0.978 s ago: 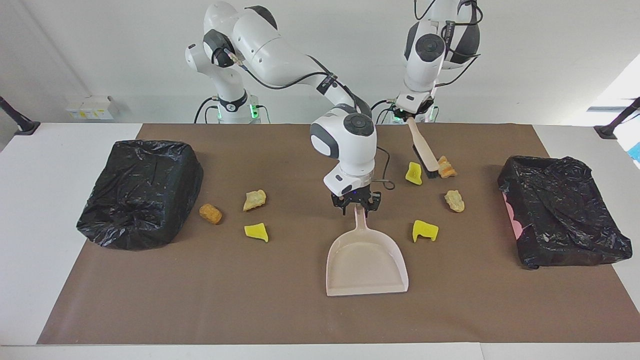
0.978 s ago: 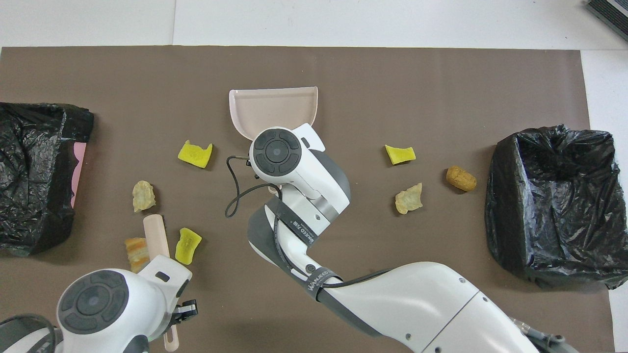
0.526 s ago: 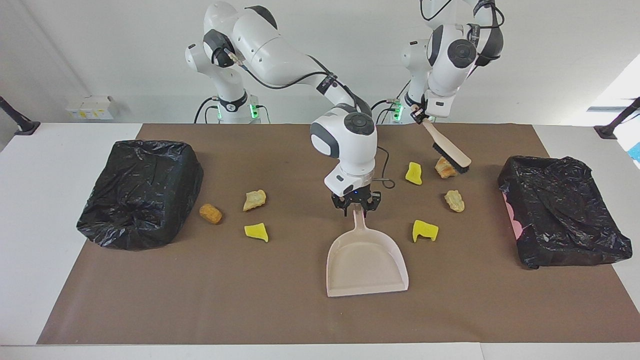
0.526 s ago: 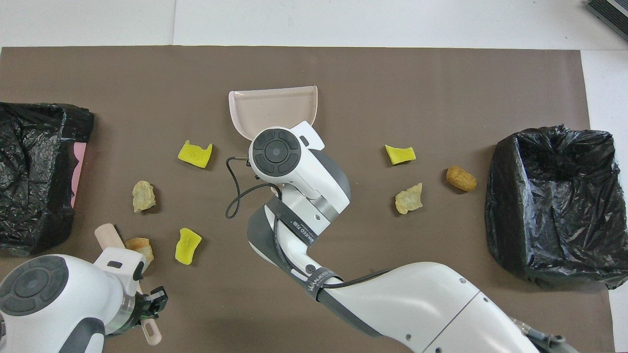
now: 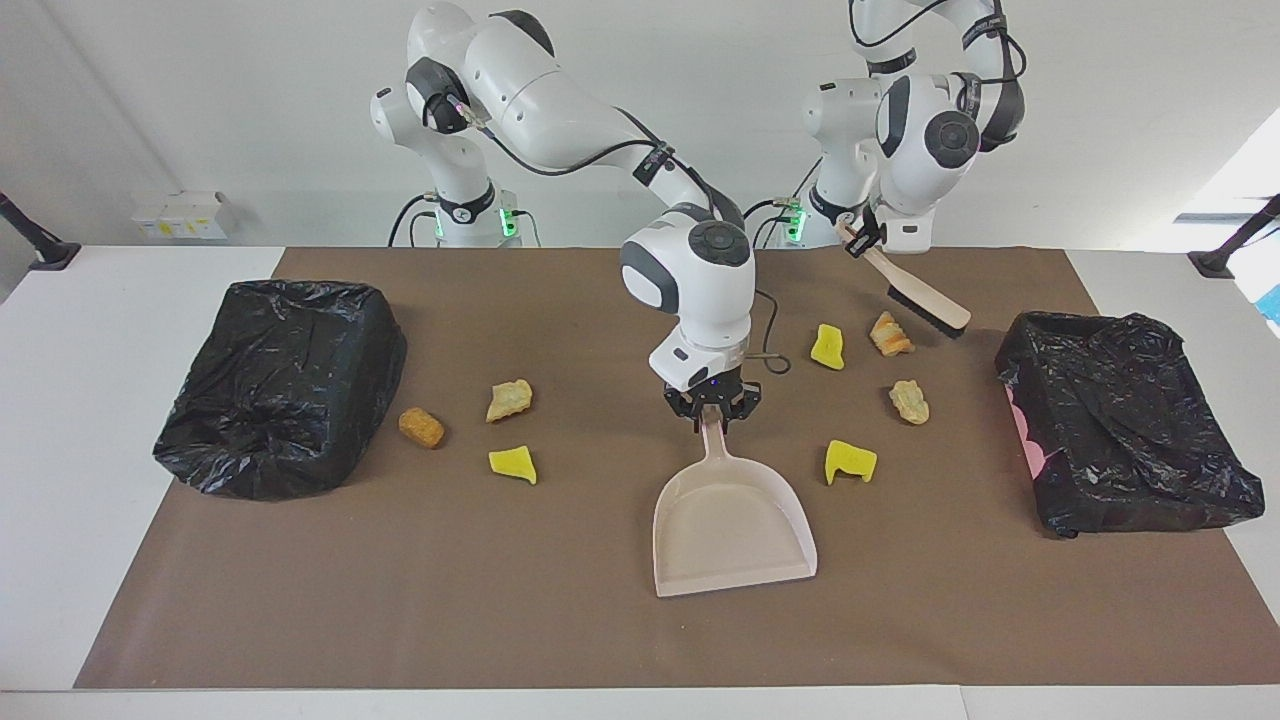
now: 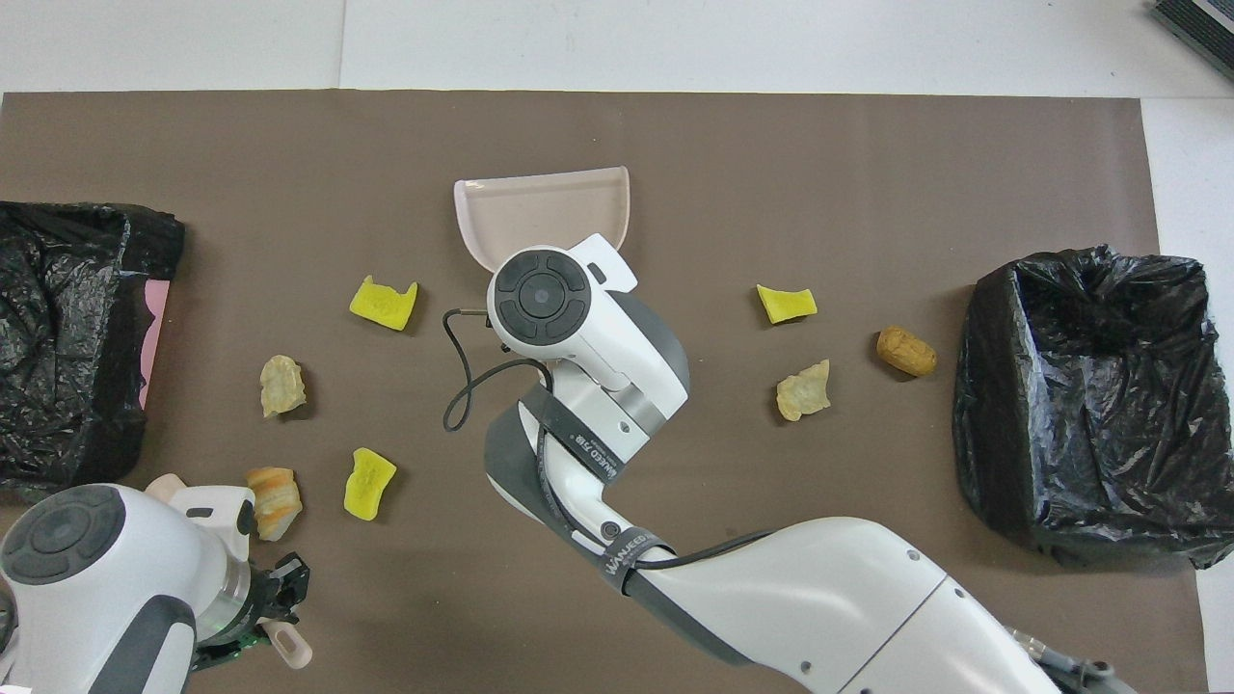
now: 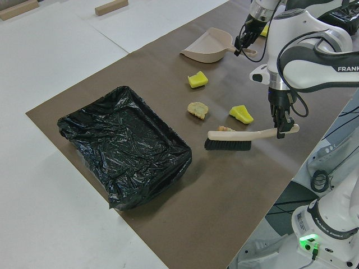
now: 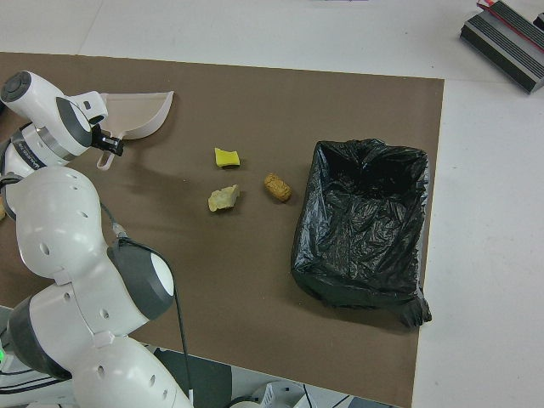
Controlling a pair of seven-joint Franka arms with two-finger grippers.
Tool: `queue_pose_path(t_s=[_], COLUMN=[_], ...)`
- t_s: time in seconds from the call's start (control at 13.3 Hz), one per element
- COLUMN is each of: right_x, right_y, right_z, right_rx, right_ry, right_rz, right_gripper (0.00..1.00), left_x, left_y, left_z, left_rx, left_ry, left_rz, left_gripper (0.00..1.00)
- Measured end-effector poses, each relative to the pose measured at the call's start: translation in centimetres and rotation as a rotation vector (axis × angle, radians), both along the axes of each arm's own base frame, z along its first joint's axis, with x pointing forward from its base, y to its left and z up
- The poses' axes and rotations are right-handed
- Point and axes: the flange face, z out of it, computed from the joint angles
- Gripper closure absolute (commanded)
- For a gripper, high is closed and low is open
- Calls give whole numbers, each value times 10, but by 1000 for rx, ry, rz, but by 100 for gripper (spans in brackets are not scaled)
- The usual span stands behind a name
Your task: Sweep and dump trash in bin
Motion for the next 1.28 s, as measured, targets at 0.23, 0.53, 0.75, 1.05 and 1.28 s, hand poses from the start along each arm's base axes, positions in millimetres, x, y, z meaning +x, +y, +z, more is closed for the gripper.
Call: queue_pose_path(t_s=[0.23,0.53,0.75,1.05,1.28], right_x=[4,5,7,10,16], right_y=[-5,-14,-42,-85,-115], right_z=[1,32,56,82,86], right_rx=[-4,-18,-86,-184,-214], right_ry=[-2,-19,12,79,100], right_rz=[13,69,198,586,813], right_gripper=[100,100,100,100,100], left_x=[12,30,43,49,68], left_y=[-9,-39,-67,-70,-79], left_z=[-26,-27,-21,-16,-6], left_rx=[11,-19,-136,-249,-283], left_ry=[5,-11,-20,-28,-34], left_rz=[25,-40,-131,-319,-359], left_gripper=[100,100,100,100,100])
